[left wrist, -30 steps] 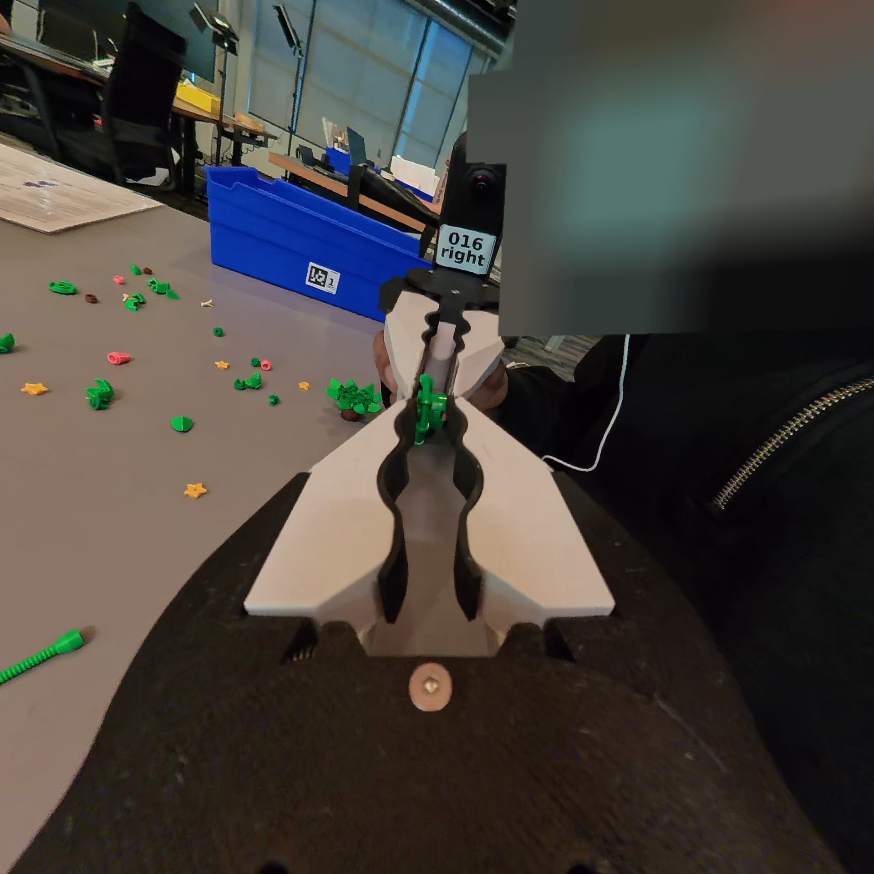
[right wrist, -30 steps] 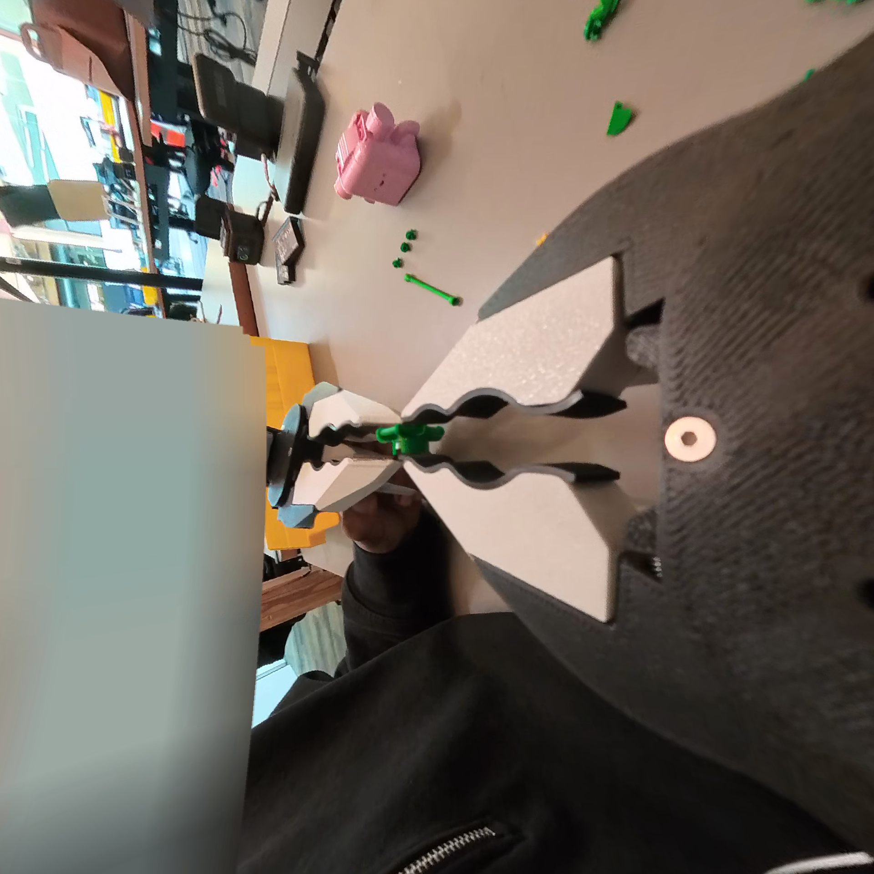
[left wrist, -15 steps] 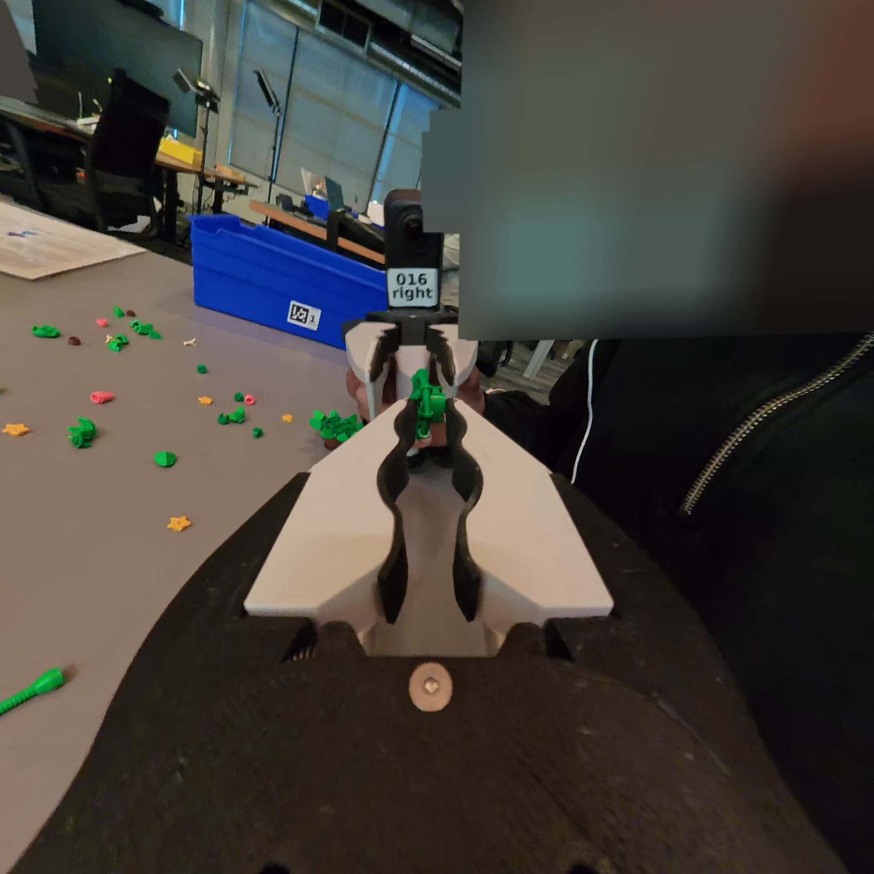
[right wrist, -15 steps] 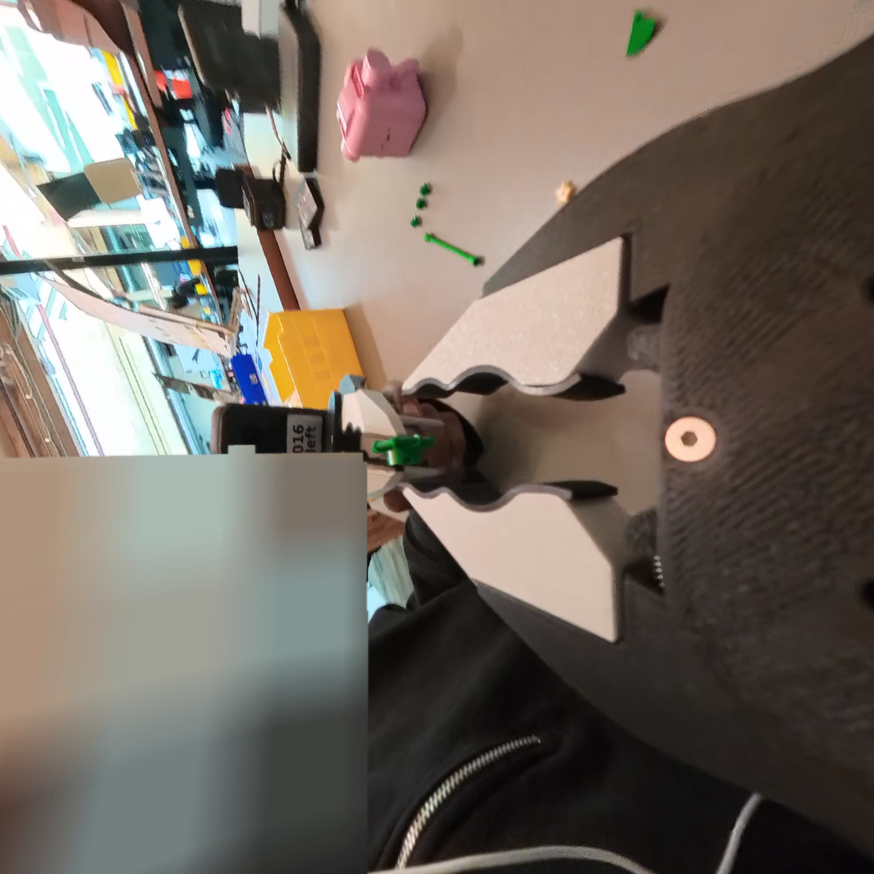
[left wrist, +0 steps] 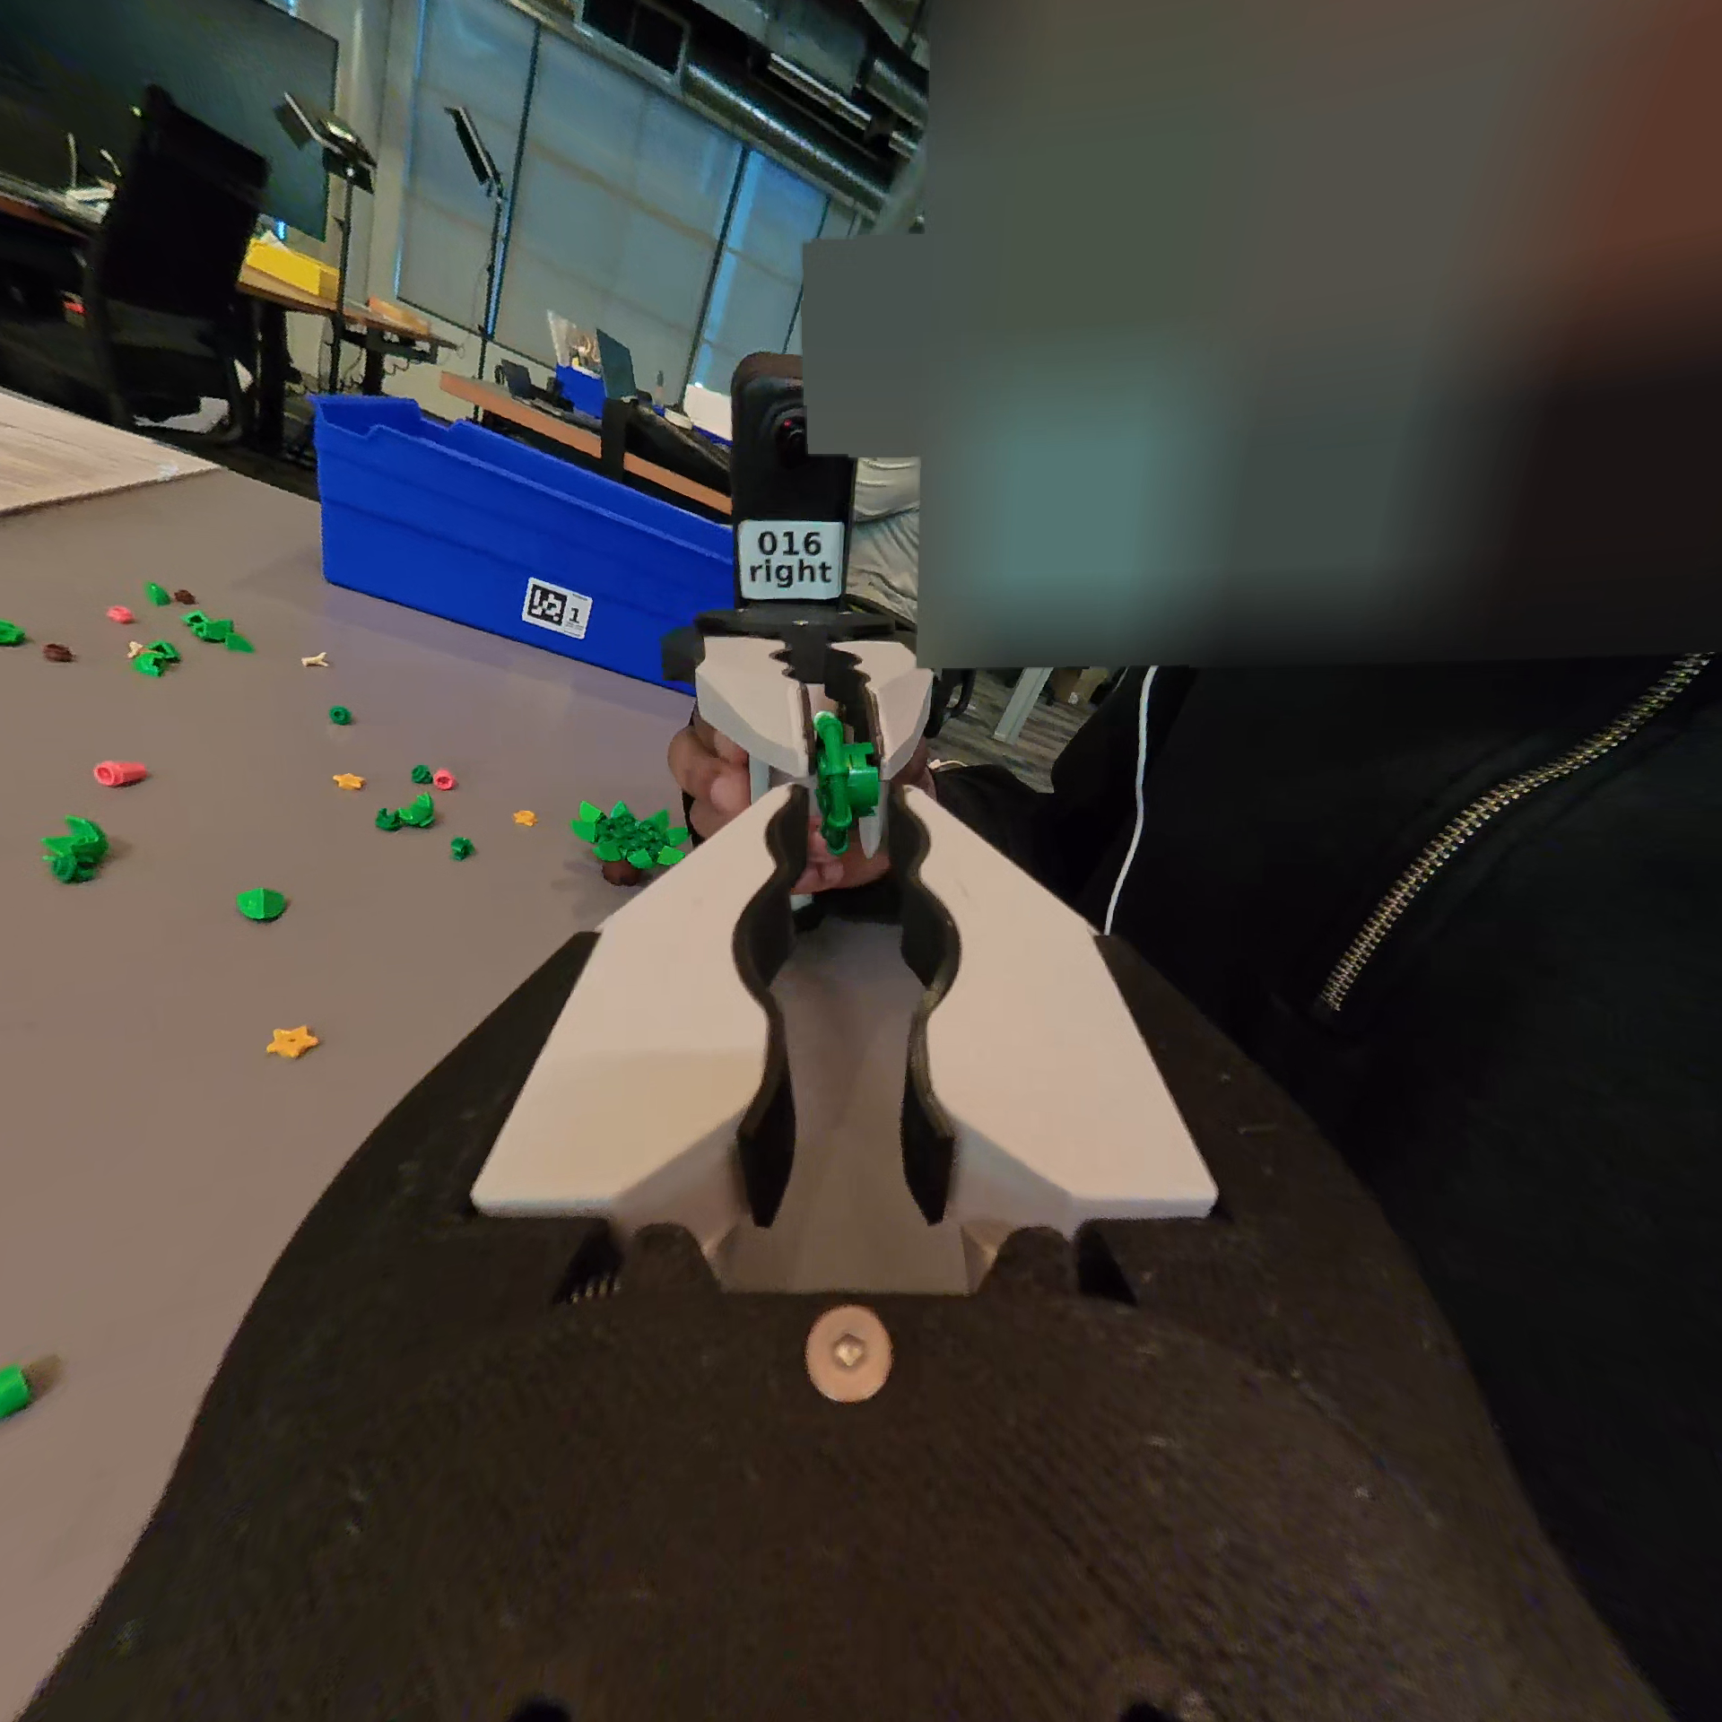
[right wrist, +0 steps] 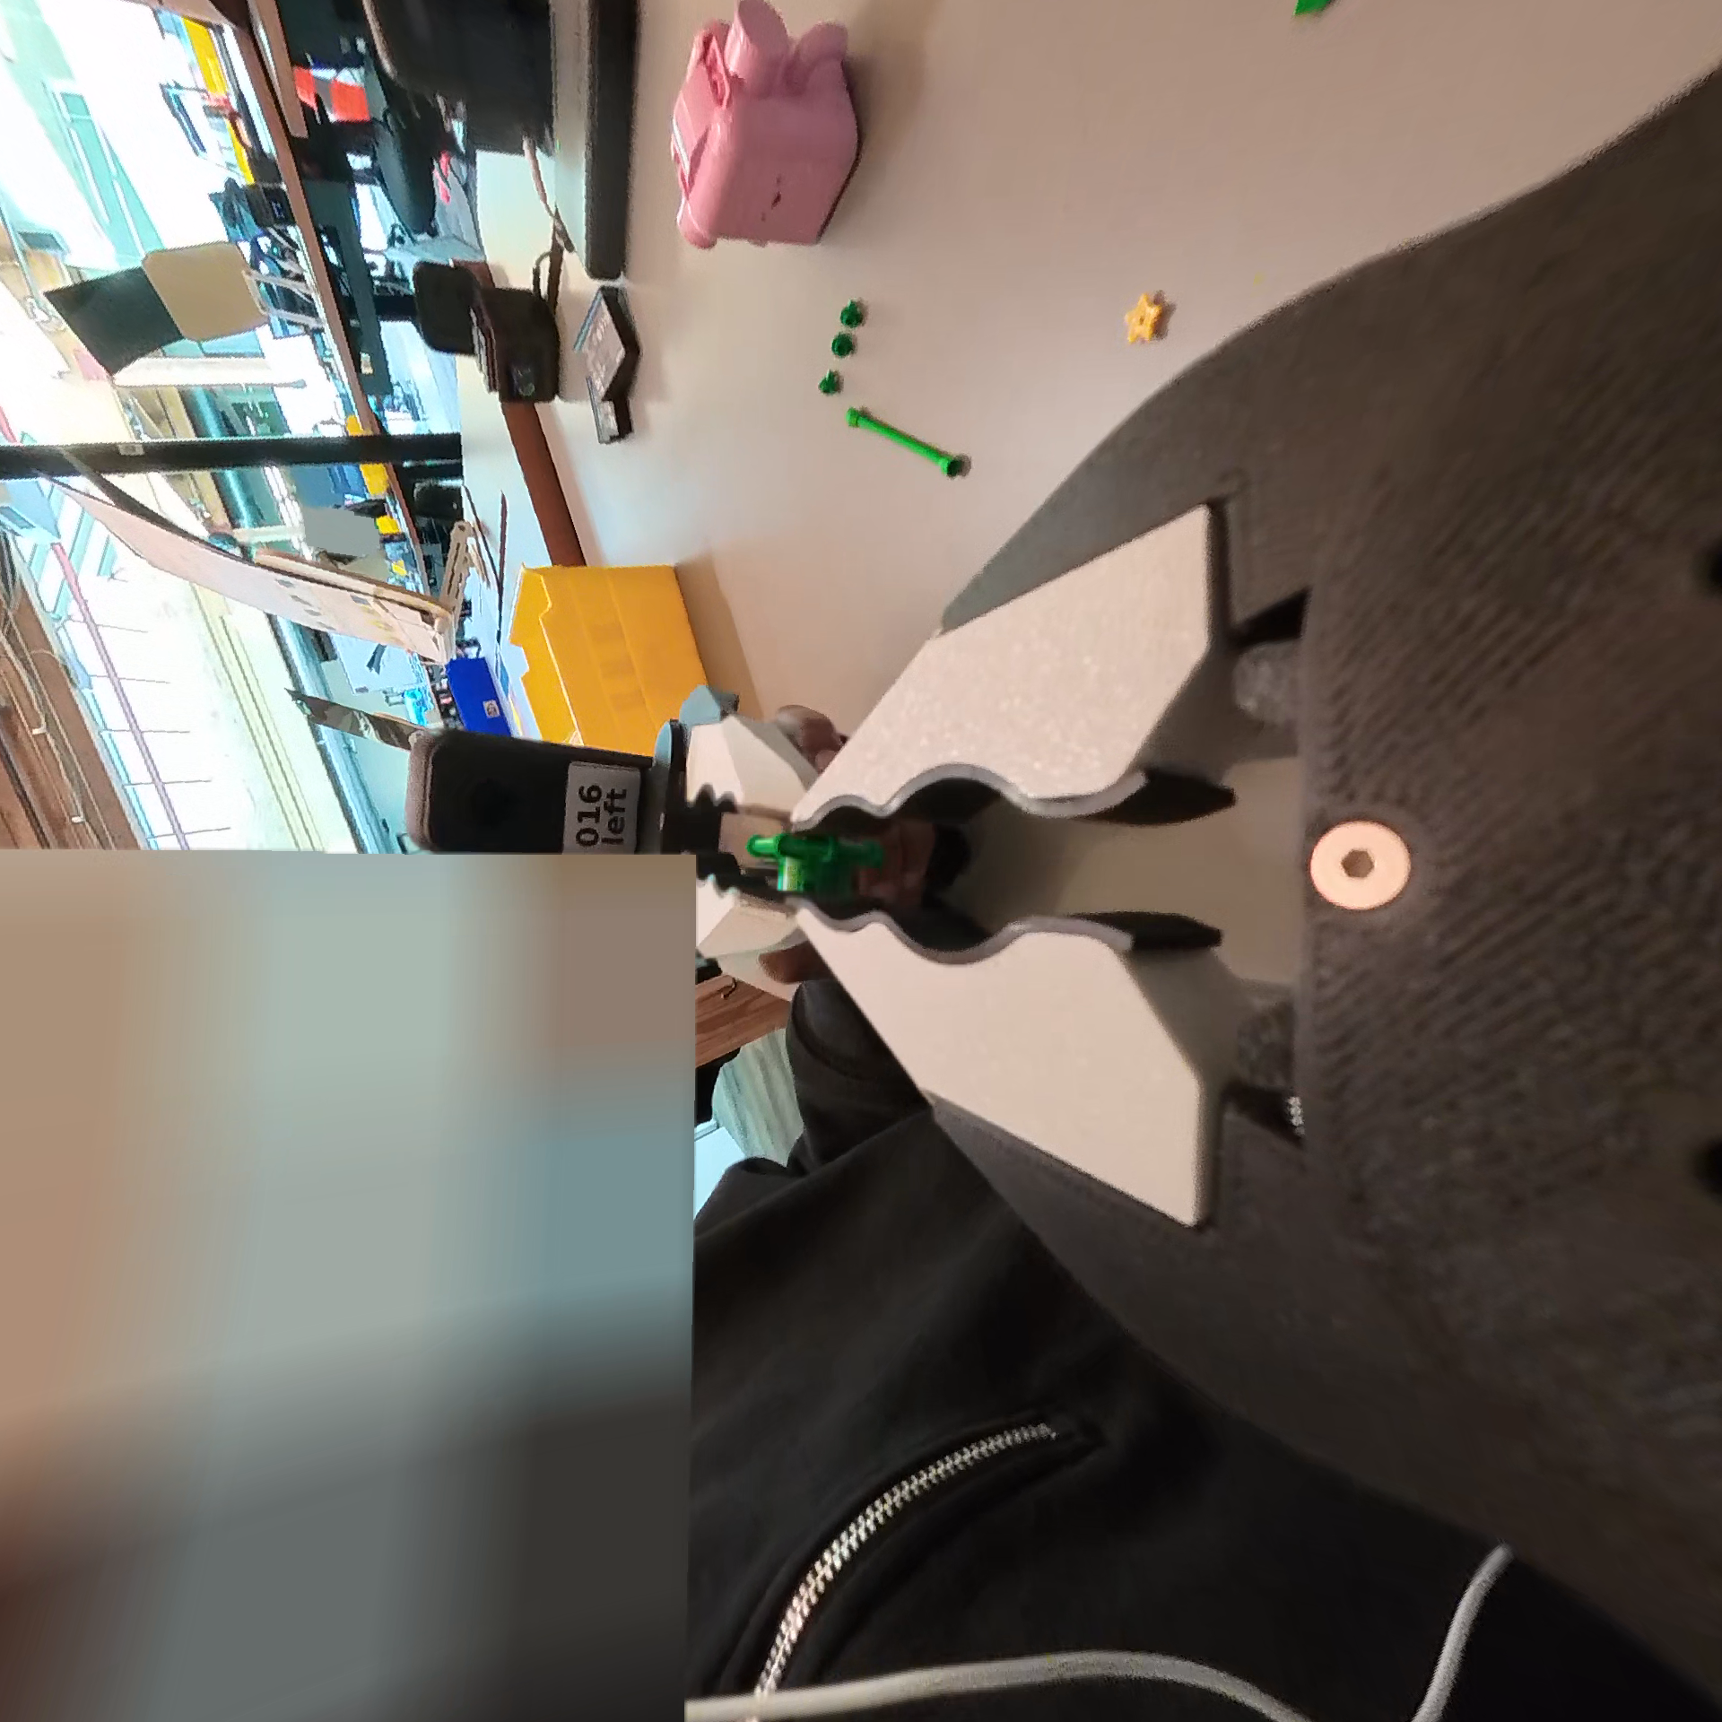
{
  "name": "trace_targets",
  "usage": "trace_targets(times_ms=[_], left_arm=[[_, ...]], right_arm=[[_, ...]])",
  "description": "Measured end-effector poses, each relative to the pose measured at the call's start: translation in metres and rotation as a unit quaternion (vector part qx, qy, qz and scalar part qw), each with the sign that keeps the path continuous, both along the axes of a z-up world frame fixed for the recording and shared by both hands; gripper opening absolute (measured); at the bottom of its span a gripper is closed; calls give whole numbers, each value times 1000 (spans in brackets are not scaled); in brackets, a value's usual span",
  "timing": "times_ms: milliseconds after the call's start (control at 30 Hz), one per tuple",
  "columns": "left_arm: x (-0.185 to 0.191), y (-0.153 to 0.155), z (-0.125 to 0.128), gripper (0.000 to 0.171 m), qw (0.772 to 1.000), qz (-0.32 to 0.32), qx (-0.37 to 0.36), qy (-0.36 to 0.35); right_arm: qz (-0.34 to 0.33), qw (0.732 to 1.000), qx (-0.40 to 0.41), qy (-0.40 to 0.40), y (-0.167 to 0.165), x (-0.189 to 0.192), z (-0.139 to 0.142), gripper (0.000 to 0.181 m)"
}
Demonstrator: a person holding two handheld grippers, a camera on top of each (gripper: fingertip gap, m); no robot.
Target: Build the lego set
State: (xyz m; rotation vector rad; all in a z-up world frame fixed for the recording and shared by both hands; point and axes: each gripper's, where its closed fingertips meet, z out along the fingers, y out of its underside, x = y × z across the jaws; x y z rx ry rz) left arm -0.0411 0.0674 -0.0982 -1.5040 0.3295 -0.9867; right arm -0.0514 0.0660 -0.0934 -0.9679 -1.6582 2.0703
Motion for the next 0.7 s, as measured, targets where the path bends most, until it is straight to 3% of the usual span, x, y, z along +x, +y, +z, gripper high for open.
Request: trace_targets(times_ms=[100, 233, 333, 533, 700], left_arm=[[-2, 2, -1, 23, 1000, 14, 1, 8], [-2, 2, -4, 14, 1000, 15, -6, 18], [-5, 3, -6, 0, 999, 26, -6, 30], [-4, 4, -9, 1, 999, 27, -13, 36], [-6, 4, -9, 1, 999, 34, -13, 41]], right_arm=[[-15, 999, 52, 0, 0, -1, -8, 9], [-34, 993, 115, 10, -3, -2, -16, 9], [-36, 990, 133, 9, -4, -2, -17, 9], [-55, 983, 175, 6, -3, -2, -21, 8], [-51, 987, 154, 4, -3, -4, -20, 9]])
